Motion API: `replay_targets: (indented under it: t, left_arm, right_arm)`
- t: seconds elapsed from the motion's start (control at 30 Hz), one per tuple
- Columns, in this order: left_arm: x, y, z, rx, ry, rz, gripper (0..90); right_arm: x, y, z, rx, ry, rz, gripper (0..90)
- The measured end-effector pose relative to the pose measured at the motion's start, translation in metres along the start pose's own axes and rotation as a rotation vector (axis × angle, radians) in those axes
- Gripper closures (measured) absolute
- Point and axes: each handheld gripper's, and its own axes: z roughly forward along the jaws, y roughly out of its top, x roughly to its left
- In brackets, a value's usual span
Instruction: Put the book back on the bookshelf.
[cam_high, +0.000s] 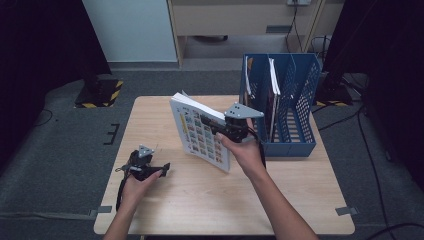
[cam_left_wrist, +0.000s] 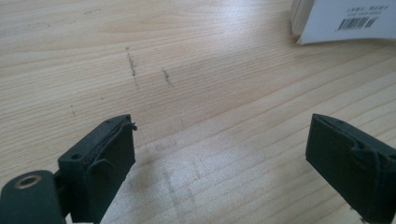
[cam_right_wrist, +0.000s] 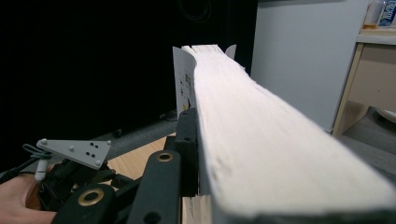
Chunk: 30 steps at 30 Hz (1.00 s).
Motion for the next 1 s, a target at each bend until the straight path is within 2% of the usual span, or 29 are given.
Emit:
replay_targets:
  t: [0.37,0.5,1.0]
  left_arm:
    - [0.001,-0.003,0.004,0.035,0.021,0.014,6.0]
    - [0.000,-0.005,0.009,0.069,0.032,0.028,4.1]
    - [0.001,-0.009,0.011,0.040,0.015,0.032,0.0]
  right_arm:
    - [-0.001,0.002,-0.007,-0.005,-0.017,0.002,73.6]
    - [-0.001,0.003,-0.010,-0.012,-0.021,0.004,73.6]
    - [-0.002,0.005,-0.026,-0.015,-0.025,0.008,73.6]
